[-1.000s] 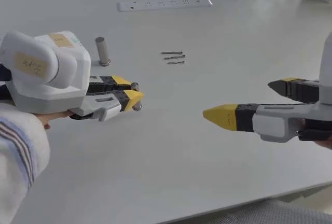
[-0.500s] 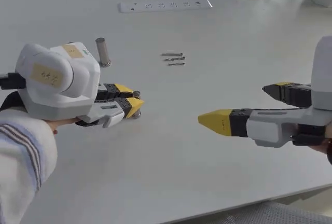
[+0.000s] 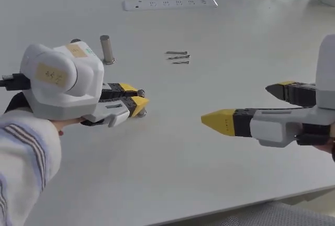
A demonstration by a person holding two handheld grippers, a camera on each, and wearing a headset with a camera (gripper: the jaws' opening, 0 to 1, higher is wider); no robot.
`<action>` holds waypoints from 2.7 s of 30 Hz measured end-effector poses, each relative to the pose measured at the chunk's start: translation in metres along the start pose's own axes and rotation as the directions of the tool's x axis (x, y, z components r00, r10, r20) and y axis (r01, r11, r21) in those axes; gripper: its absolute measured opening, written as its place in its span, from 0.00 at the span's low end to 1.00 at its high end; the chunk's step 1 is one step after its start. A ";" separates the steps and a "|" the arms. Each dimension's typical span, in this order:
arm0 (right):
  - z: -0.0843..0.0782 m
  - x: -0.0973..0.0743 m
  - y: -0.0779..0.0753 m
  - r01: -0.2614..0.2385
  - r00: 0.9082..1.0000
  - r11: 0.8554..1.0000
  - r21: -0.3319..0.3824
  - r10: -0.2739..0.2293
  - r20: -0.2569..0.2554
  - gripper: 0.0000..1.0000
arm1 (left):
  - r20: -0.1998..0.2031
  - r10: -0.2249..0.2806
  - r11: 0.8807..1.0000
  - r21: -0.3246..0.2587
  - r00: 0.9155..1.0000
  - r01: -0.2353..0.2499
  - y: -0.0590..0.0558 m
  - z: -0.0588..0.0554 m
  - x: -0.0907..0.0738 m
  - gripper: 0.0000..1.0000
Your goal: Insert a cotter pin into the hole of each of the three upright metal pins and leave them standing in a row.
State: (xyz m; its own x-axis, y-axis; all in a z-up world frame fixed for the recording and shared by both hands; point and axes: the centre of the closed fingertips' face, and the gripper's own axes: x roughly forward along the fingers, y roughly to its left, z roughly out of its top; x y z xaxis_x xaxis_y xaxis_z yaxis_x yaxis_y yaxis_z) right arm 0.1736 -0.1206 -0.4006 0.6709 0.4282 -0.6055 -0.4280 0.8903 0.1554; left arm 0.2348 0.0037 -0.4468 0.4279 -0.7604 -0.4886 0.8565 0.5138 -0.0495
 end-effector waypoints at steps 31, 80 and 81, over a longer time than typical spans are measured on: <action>0.004 -0.002 0.004 -0.004 1.000 1.000 -0.008 0.004 0.015 0.91 | 0.072 -0.113 0.990 -0.075 0.991 0.118 -0.023 0.003 -0.052 0.81; 0.079 0.082 -0.033 -0.230 0.962 0.719 -0.656 0.068 -0.263 0.25 | 0.077 0.041 0.982 -0.186 0.996 -0.026 -0.007 -0.027 -0.087 0.95; 0.080 0.085 -0.033 -0.240 0.960 0.711 -0.661 0.072 -0.271 0.24 | 0.076 0.043 0.982 -0.186 0.996 -0.028 -0.007 -0.028 -0.087 0.95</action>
State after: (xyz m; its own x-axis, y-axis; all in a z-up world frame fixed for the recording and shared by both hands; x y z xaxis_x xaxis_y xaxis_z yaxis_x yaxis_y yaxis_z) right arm 0.2927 -0.1013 -0.3948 0.4487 0.4334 -0.7815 -0.8657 0.4280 -0.2596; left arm 0.1835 0.0773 -0.4279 0.4847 -0.7658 -0.4226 0.7755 0.5997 -0.1973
